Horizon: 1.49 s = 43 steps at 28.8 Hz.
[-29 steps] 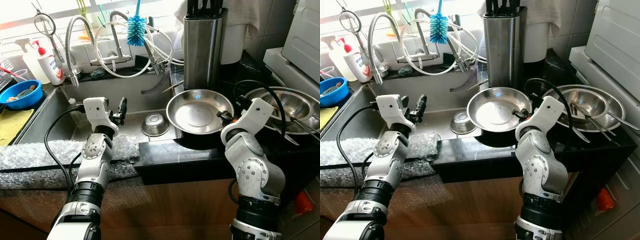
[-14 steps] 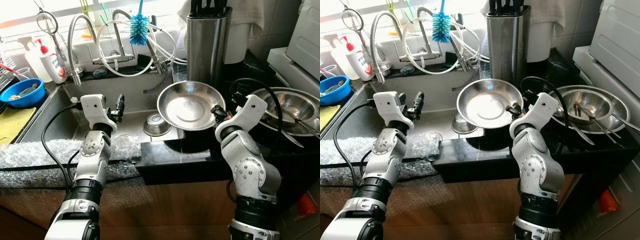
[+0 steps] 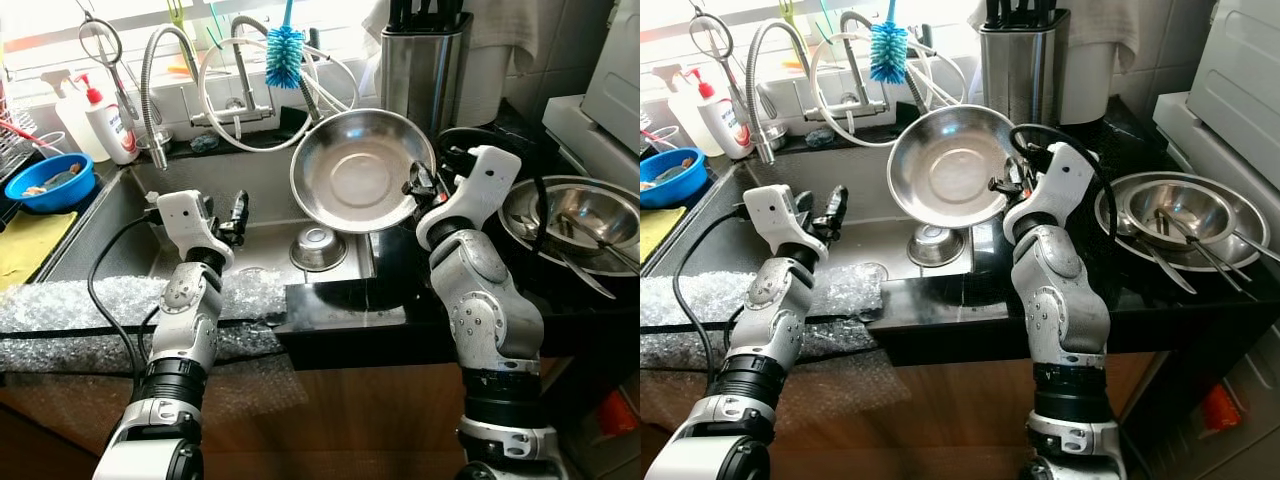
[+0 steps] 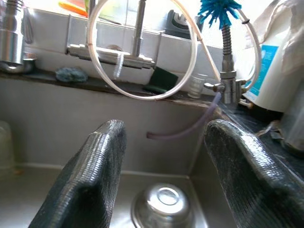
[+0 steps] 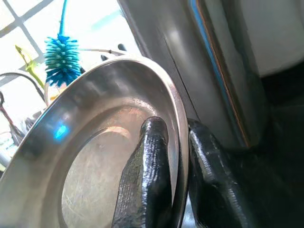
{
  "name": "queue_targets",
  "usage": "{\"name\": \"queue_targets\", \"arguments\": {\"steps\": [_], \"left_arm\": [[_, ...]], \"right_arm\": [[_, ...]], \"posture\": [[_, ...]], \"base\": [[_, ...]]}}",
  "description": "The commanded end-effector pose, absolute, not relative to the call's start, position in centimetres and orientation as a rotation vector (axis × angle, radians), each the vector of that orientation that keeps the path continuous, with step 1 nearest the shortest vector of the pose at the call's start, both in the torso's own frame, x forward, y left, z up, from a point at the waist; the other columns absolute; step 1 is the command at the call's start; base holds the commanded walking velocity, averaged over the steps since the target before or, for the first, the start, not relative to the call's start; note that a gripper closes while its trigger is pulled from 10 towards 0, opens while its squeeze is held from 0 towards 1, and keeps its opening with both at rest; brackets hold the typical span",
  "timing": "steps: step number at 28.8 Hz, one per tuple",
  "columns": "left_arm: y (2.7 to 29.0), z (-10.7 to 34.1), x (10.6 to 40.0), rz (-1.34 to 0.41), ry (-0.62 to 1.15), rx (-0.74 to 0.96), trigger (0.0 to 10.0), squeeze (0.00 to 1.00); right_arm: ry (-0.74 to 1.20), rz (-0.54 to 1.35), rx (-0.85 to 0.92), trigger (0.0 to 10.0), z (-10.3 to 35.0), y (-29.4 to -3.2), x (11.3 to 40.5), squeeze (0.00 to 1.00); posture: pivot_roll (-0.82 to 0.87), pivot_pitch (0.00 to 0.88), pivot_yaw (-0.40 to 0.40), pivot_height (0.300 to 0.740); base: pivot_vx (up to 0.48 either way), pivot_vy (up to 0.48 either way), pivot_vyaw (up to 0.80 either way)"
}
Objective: Kitchen organization
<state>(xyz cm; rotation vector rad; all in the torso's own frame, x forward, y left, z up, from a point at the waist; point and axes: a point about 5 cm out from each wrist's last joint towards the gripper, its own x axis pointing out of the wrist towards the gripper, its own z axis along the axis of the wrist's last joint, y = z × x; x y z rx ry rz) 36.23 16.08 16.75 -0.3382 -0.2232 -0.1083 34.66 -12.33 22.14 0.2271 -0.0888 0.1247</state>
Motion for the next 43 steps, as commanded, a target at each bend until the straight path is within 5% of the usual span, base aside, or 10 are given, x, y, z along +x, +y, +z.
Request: {"name": "queue_targets", "arguments": {"steps": [1,15,21,43], "left_arm": [[16.8,17.2,36.0,-0.113,-0.239,-0.365,10.0,0.0],[15.4,18.0,35.6,-0.32,-0.218,-0.561,10.0,0.0],[12.5,18.0,34.6,-0.535,-0.171,-0.566,10.0,0.0],[11.1,18.9,34.3,-0.597,-0.168,-0.678,10.0,0.0]], "right_arm": [[-0.165,0.184,0.15,10.0,23.4,-11.2,34.9,0.0],[-0.267,0.189,0.032,10.0,24.2,-12.1,35.8,0.0],[-0.324,0.208,0.001,10.0,25.1,-12.2,36.1,0.0],[-0.357,0.291,0.006,10.0,24.9,-10.2,36.2,0.0]], "posture": [[-0.1,0.0,0.134,0.74],[-0.09,0.0,0.143,0.74],[-0.11,0.0,0.161,0.74],[-0.1,0.0,0.155,0.74]], "base": [[0.0,0.0,0.0],[0.0,0.0,0.0],[0.0,0.0,0.0],[0.0,0.0,0.0]]}}
